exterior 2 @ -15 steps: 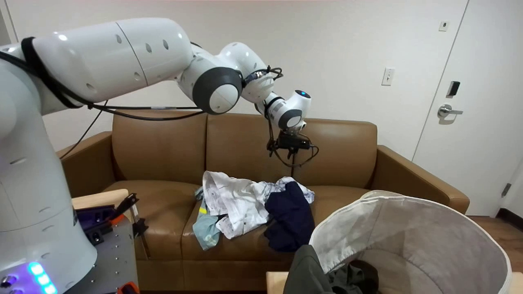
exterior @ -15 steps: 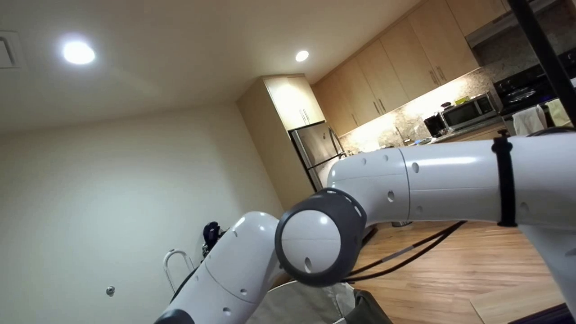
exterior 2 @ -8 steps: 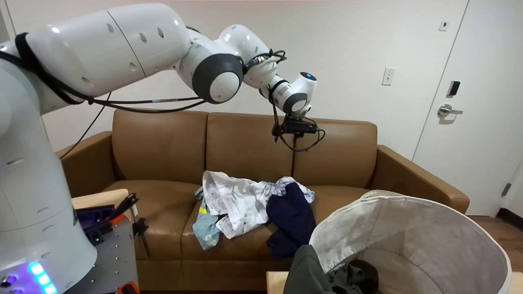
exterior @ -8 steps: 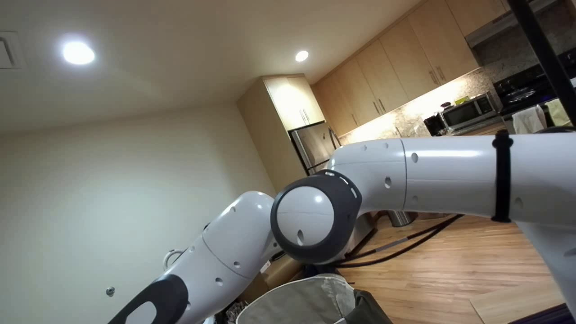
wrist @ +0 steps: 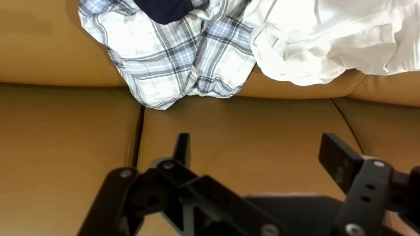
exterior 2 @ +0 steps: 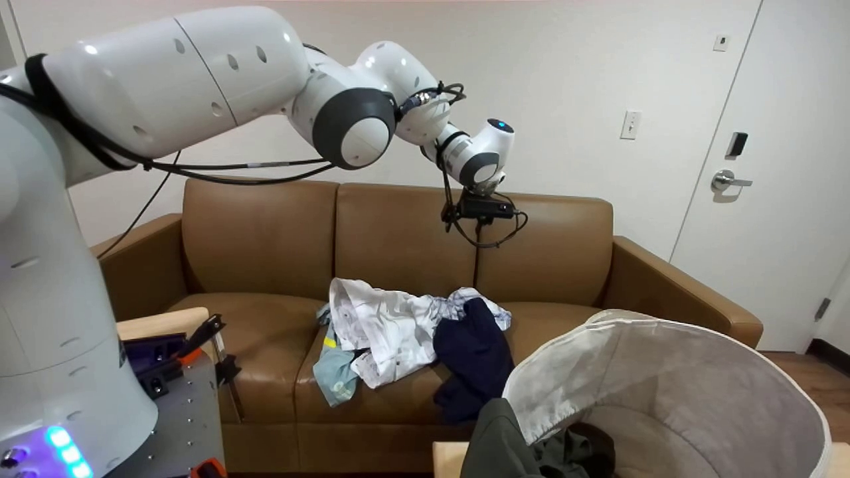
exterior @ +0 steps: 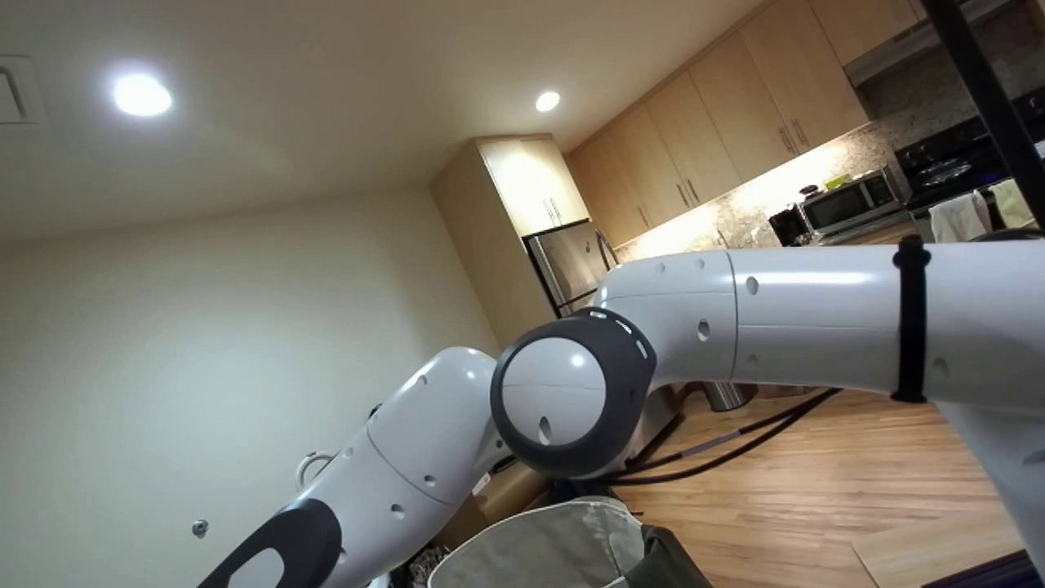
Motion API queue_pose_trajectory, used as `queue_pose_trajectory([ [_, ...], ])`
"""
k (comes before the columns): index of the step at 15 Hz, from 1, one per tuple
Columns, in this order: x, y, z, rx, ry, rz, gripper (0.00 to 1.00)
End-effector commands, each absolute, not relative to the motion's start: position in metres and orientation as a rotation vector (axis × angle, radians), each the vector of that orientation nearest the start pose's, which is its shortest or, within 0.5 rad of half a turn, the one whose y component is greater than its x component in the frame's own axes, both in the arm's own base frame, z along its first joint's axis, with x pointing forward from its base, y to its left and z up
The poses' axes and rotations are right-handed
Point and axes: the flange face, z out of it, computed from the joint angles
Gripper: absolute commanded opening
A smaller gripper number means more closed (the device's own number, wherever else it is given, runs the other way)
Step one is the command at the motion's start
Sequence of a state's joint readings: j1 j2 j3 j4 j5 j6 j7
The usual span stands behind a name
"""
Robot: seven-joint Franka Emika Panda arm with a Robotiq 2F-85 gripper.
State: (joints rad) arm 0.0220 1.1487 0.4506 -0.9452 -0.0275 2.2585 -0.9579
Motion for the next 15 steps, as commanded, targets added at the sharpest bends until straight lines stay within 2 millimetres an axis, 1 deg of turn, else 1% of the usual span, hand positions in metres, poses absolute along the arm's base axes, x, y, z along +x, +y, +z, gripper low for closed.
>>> queue_pose_trajectory([
  [1,0.776,0.222,0.218,-2.368,-1.531,-0.473,1.0],
  [4,0.776,0.222,0.218,-2.368,-1.531,-0.473,1.0],
  [5,0.774,0.219,0.214,-2.379,-1.528,-0.443,1.0],
  [6,0.769,0.211,0.201,-2.419,-1.499,-0.383,1.0],
  [7,0.766,0.207,0.192,-2.421,-1.479,-0.357,1.0],
  [8,0.76,0.2,0.176,-2.461,-1.461,-0.312,1.0],
  [10,0.752,0.194,0.154,-2.474,-1.419,-0.279,1.0],
  [11,0.748,0.191,0.146,-2.485,-1.408,-0.26,1.0],
  [13,0.742,0.185,0.135,-2.522,-1.384,-0.245,1.0],
  [14,0.743,0.185,0.136,-2.521,-1.345,-0.288,1.0],
  [15,0.749,0.19,0.129,-2.5,-1.412,-0.258,1.0],
])
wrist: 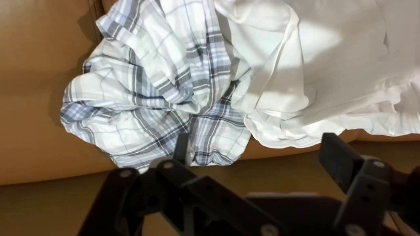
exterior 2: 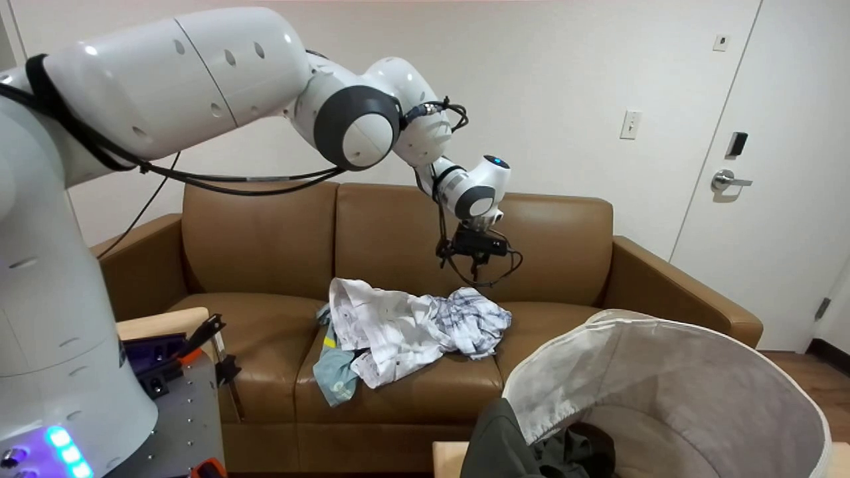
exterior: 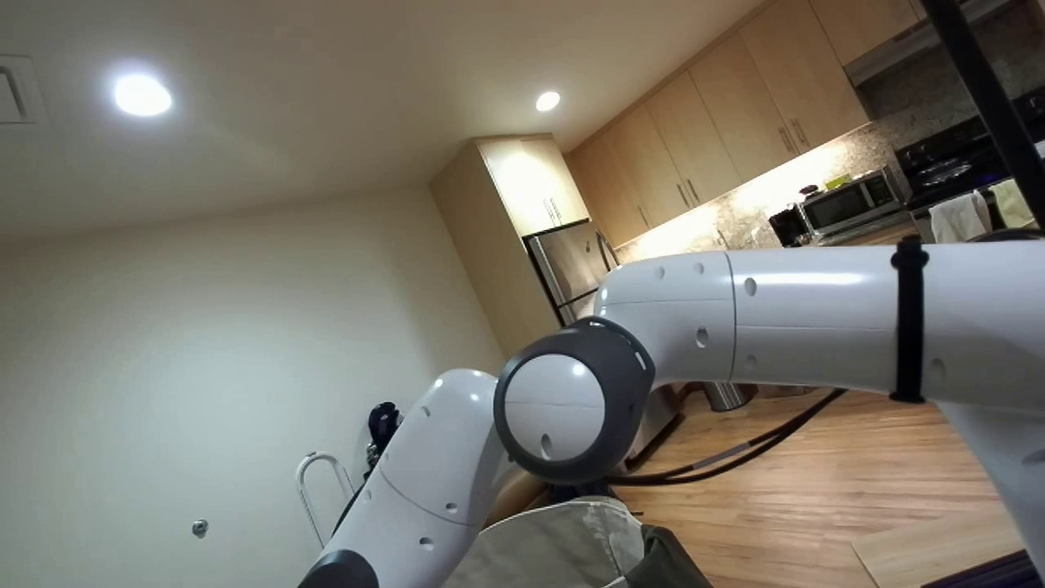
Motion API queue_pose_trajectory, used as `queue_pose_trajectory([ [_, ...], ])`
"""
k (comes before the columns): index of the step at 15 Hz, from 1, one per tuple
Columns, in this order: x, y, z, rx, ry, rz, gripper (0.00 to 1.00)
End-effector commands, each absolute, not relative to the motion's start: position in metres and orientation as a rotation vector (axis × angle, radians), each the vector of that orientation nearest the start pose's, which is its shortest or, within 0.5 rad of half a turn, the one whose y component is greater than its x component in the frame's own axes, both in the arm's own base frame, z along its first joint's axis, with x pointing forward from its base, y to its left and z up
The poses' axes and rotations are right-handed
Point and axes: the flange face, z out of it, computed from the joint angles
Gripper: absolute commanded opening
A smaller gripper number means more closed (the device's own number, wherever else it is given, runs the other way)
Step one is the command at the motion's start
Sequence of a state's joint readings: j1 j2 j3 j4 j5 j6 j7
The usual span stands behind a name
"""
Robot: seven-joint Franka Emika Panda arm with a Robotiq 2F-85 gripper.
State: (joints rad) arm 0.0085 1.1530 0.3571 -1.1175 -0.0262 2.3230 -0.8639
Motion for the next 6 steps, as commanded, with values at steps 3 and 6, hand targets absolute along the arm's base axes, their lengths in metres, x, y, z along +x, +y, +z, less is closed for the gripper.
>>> queue_pose_trajectory([
  [3,0.7481,0.1882,0.1267,-2.515,-1.389,-0.282,1.0],
  [6,0.7487,0.1881,0.1285,-2.516,-1.387,-0.285,1.0],
])
